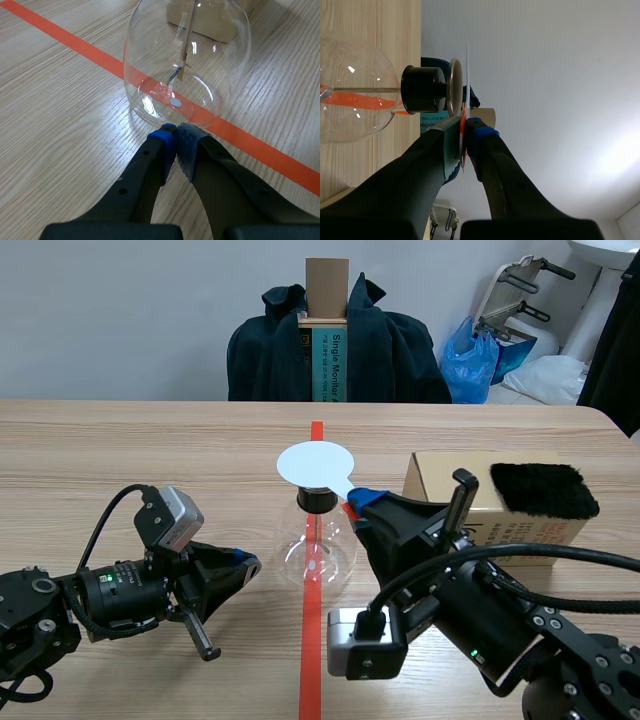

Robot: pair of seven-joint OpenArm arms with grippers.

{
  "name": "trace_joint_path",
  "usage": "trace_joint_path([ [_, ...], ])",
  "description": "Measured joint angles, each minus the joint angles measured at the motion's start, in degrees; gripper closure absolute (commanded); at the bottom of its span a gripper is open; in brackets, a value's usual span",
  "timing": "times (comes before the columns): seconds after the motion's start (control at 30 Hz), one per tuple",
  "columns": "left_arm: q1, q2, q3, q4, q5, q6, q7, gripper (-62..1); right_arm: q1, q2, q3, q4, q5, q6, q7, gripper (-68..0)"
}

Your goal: Do the electroscope experiment.

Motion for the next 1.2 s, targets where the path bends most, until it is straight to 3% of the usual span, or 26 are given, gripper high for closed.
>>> trace_joint_path([
  [0.3,0.0,0.0,0.0,0.0,0.0,0.1,0.0,-2.8,0.0,0.0,0.0,0.0,0.0,0.0,-1.2,-0.7],
  [0.83,0.0,0.0,0.0,0.0,0.0,0.1,0.0,-2.8,0.0,0.0,0.0,0.0,0.1,0.0,-18.2,-0.7],
  [1.2,0.0,0.0,0.0,0.0,0.0,0.1,0.0,-2.8,0.0,0.0,0.0,0.0,0.1,0.0,-18.7,-0.7],
])
